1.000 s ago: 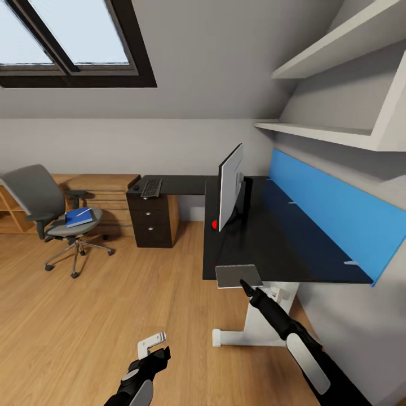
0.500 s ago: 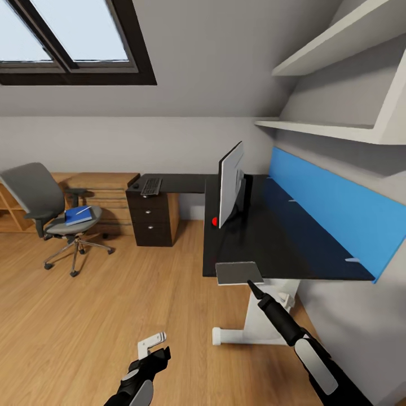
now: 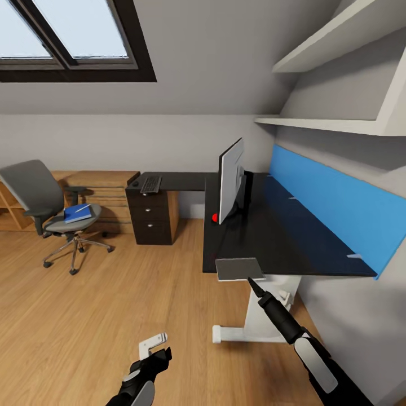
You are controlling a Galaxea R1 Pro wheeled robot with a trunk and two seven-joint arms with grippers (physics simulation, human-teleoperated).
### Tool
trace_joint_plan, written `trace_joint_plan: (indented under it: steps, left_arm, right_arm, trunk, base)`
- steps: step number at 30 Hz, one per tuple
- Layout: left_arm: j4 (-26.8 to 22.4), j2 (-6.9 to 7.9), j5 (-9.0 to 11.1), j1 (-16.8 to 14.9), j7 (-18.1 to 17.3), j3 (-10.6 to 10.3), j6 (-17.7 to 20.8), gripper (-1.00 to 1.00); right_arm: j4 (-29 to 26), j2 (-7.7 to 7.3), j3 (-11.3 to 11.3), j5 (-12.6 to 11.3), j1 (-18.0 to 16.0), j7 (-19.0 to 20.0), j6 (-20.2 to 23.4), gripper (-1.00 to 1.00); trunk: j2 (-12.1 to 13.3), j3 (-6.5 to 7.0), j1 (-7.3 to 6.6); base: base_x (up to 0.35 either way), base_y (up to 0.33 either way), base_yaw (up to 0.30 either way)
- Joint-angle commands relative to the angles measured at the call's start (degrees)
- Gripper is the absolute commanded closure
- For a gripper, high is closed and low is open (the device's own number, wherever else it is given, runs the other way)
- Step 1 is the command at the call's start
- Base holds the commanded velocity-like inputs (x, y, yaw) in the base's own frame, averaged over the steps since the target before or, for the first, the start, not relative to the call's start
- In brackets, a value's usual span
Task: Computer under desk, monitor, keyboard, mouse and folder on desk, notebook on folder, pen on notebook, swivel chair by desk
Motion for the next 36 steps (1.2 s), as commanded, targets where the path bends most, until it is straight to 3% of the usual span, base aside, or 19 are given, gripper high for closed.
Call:
trace_joint_plan:
  steps: [1, 5, 8, 14, 36]
  left_arm:
    - [-0.1, -0.31, 0.2, 0.0, 0.4, -0.5, -0.2, -1.00]
    - [-0.3, -0.94, 0.2, 0.0, 0.5, -0.9, -1.4, -1.00]
    - [-1.3, -1.13, 0.2, 0.0, 0.4, -0.1, -0.6, -1.00]
    - [-1.6, -1.14, 0.2, 0.0, 0.5, 0.1, -0.4, -1.00]
    - [-1.5, -1.22, 0.2, 0.0, 0.6, 0.1, -0.4, -1.00]
  right_arm:
    - [-0.3, 0.27, 0.0, -0.9, -0.1, -0.2, -0.2, -1.00]
    - [-1.1, 1.56, 0.1, -0.9, -0.1, -1.5, -0.5, -1.00]
    - [-0.1, 2.53, 0.2, -0.4, -0.2, -1.1, 0.5, -1.00]
    - [0.4, 2.13, 0.2, -0.2, -0.2, 0.8, 1.2, -1.00]
    - [0.6, 2.06, 0.1, -0.1, -0.2, 2.0, 1.2, -1.00]
  trunk:
    - [0.0, -0.06, 0.00]
    - [0.0, -0.06, 0.00]
    - [0.0, -0.06, 0.00]
    - [0.0, -0.06, 0.00]
    - [-8.9, -4.01, 4.83]
  base:
    - [0.000, 0.000, 0.000]
    - [0.000, 0.000, 0.000]
    - [0.000, 0.000, 0.000]
    - [0.000, 0.000, 0.000]
    - [0.000, 0.000, 0.000]
